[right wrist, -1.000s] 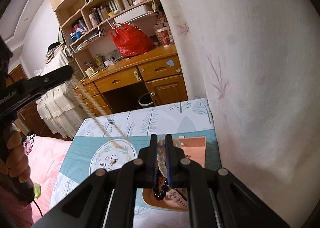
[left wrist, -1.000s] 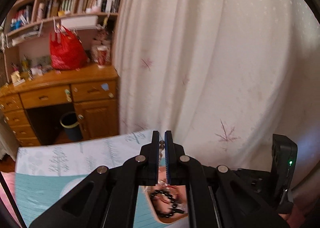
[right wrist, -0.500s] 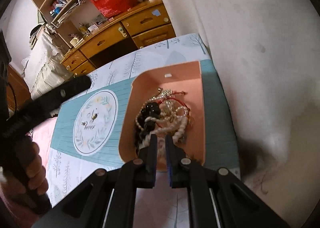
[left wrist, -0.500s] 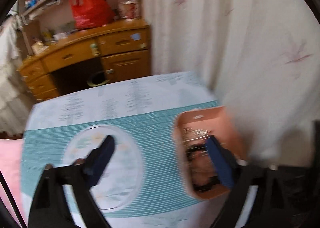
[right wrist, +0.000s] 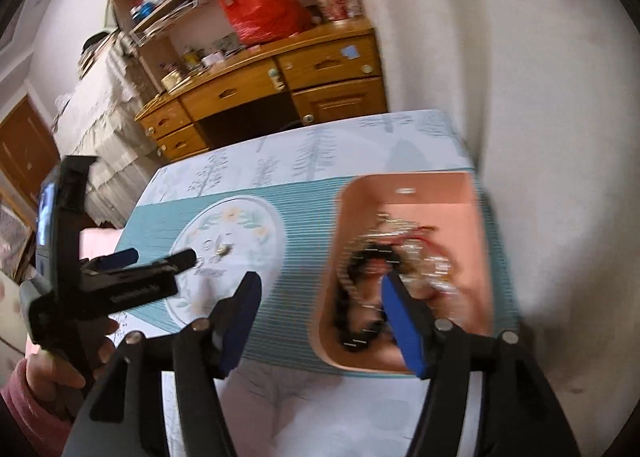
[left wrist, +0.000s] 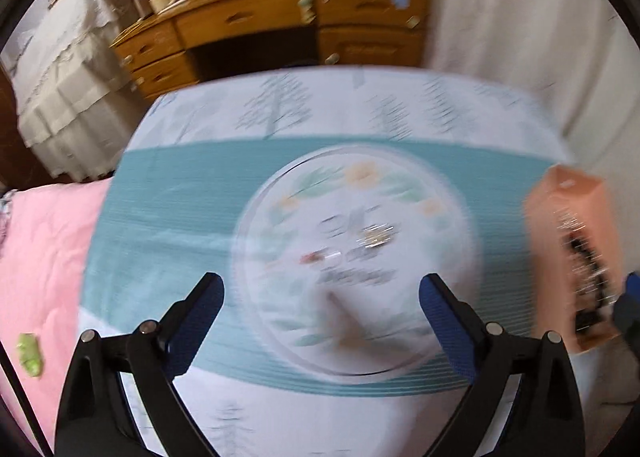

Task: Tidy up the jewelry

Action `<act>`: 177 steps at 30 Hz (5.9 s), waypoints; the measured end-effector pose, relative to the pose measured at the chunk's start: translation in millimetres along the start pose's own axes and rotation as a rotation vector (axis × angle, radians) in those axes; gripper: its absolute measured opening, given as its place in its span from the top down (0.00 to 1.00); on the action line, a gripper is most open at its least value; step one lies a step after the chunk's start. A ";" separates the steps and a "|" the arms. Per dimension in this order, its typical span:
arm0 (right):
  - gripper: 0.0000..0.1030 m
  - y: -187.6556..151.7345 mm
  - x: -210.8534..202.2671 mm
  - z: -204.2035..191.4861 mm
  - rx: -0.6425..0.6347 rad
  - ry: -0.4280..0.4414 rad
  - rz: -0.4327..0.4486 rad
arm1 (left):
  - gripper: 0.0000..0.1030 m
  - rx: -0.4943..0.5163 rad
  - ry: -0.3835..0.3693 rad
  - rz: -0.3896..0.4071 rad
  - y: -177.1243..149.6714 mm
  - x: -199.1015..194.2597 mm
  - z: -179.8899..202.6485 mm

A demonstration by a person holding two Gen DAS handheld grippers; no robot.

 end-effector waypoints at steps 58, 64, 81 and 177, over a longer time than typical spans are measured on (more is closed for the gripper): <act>0.82 -1.1 121.1 -74.9 0.022 -0.274 -0.003 | 0.06 0.335 -0.210 0.016 0.9 57.5 -21.7; 0.82 -15.7 110.8 -66.6 0.067 -0.261 0.005 | 0.11 0.358 -0.210 0.104 -0.4 54.3 -11.1; 0.82 -28.8 82.1 -60.9 0.099 -0.286 0.032 | 0.79 0.366 -0.240 0.243 2.2 42.3 0.7; 0.46 -68.3 -42.4 93.9 0.213 0.101 0.077 | 0.94 0.350 -0.520 0.299 -14.2 -84.1 170.7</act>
Point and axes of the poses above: each gripper's, at about its wrist camera, not at the fingertips, and x roughly the way its jaws point, z to its right, y to its top, the point moved 8 cm from there along x, roughly the way its jaws point, and after that the axes turned 14 degrees about -z, right-handed, at the moved point
